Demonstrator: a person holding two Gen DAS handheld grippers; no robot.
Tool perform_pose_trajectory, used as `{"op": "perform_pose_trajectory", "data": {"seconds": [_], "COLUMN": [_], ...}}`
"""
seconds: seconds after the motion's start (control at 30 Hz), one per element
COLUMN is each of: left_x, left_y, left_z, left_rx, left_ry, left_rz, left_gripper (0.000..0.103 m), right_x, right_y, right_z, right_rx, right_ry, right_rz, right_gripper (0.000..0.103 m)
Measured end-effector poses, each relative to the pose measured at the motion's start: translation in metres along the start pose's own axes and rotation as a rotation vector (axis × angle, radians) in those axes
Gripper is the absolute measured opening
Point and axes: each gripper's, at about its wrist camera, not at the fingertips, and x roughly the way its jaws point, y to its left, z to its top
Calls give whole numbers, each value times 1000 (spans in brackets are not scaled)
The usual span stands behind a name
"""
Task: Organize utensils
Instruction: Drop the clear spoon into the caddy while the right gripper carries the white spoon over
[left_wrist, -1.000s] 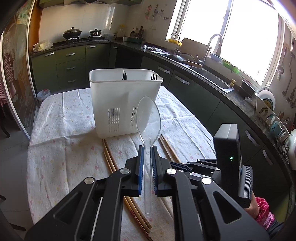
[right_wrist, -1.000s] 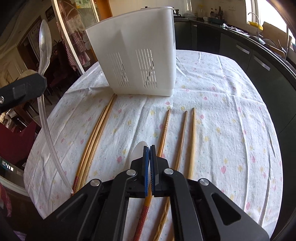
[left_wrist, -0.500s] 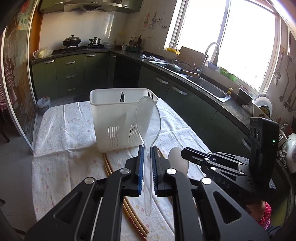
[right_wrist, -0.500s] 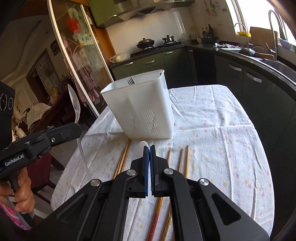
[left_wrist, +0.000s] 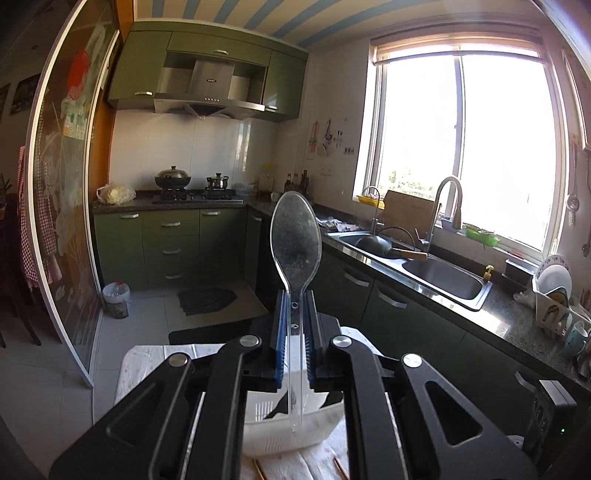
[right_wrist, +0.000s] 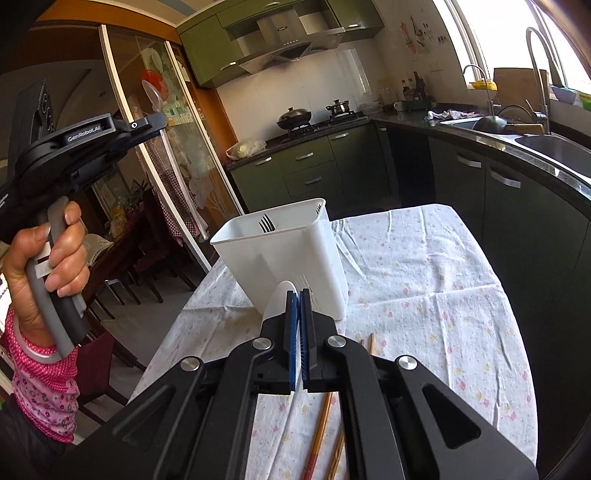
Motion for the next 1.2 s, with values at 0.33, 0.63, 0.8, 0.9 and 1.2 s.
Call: {"op": "perform_pose_trajectory", "data": {"seconds": [0.33,0.63,0.8,0.9,1.2], "left_x": [68,70,60,57,47], "left_y": [7,14,20,22,32], "left_z": [-28,-54,-56,-57,-60], "left_rx": [6,15,10,10,-15], "left_ry": [66,135,141,141,153], "left_rz": [45,33,17,11,-12], "left_gripper": [8,9,12,13,14], "right_x": [-11,-7,6,15,54], "right_y": [-12,10,25,33,57], "right_z": [12,47,77,98,150], "right_rx": [10,-60,-109,-124,-206], "right_ry": [-40,-126,-199,-254,-476], "right_rz": [1,-43,-107,-142,-308], "right_gripper": [3,3,3,3,3]}}
